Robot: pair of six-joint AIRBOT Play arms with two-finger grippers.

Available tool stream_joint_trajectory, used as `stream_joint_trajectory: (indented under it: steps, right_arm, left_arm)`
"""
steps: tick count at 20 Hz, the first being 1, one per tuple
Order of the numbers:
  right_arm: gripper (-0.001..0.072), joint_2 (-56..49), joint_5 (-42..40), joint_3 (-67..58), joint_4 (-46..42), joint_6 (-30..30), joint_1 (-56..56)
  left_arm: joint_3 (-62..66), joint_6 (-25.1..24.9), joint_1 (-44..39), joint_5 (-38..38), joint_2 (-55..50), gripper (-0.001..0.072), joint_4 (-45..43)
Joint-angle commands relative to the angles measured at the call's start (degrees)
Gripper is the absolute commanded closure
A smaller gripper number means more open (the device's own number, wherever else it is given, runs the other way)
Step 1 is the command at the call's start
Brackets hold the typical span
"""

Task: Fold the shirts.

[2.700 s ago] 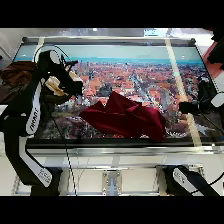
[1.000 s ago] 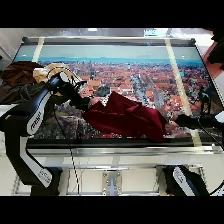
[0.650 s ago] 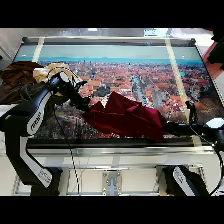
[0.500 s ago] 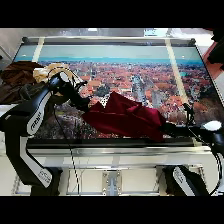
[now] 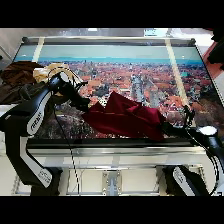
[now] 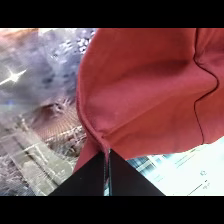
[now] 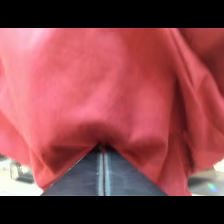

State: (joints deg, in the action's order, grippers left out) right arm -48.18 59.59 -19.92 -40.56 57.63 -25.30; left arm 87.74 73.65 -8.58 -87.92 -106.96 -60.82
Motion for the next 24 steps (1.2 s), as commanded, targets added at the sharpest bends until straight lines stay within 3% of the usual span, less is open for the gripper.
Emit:
stream_joint_trajectory:
  steps: [1, 5, 9, 11, 12, 13, 14, 15, 17, 19, 20, 21, 24]
  right_arm:
    - [0.0688, -0.02, -4.76, 1.05, 5.62, -4.44, 0.04]
    - [0.0690, 0.00, -4.90, -3.69, 17.00, -9.57, -0.07]
    - [0.0690, 0.17, -0.85, -18.03, 12.96, -8.74, -0.07]
    - [0.0687, 0.17, 4.17, -22.58, 6.78, -5.14, -0.07]
    - [0.0643, 0.15, 7.23, -22.97, 2.54, -3.02, -0.07]
    - [0.0496, 0.13, 10.45, -22.64, -3.54, 0.07, -0.04]
    - [0.0396, 0.13, 13.22, -21.64, -9.49, 3.17, -0.07]
    - [0.0396, 0.15, 15.85, -19.69, -14.82, 5.44, -0.07]
    - [0.0391, 0.15, 18.73, -13.92, -17.31, 5.60, -0.07]
    - [0.0372, 0.13, 14.97, -7.32, -16.11, 4.39, -0.04]
    - [0.0367, 0.15, 10.64, -4.70, -16.02, 4.07, -0.04]
    - [0.0309, 0.13, 5.11, -2.47, -15.52, 4.09, -0.04]
    - [0.0273, 0.11, -7.15, -0.74, -11.17, 4.11, -0.04]
  left_arm:
    - [0.07, -0.20, -0.02, 1.01, 0.00, 0.0697, 0.11]
    - [7.74, -0.11, 0.00, 1.18, 0.74, 0.0698, 2.97]
    - [25.07, 0.26, 0.09, 0.44, 4.72, 0.0698, 2.73]
    - [30.64, 0.26, 0.09, 1.14, 7.32, 0.0698, 2.43]
    - [30.82, 0.28, 0.07, 2.10, 8.70, 0.0698, 2.49]
    - [30.82, 0.28, 0.04, 1.95, 9.53, 0.0698, 2.47]
    - [30.69, 0.33, 0.04, 0.98, 9.70, 0.0698, 2.47]
    - [30.10, 0.55, 0.02, 0.26, 9.70, 0.0698, 2.47]
    - [27.80, 0.55, 0.02, -0.31, 9.70, 0.0698, 2.19]
    - [26.27, 0.55, 0.02, -0.42, 9.70, 0.0698, 1.11]
    - [26.16, 0.57, 0.02, -0.42, 9.70, 0.0698, 0.26]
    - [26.16, 0.68, 0.02, -0.46, 9.70, 0.0698, -0.15]
    - [26.16, 0.94, 0.02, -0.39, 9.70, 0.0698, -0.59]
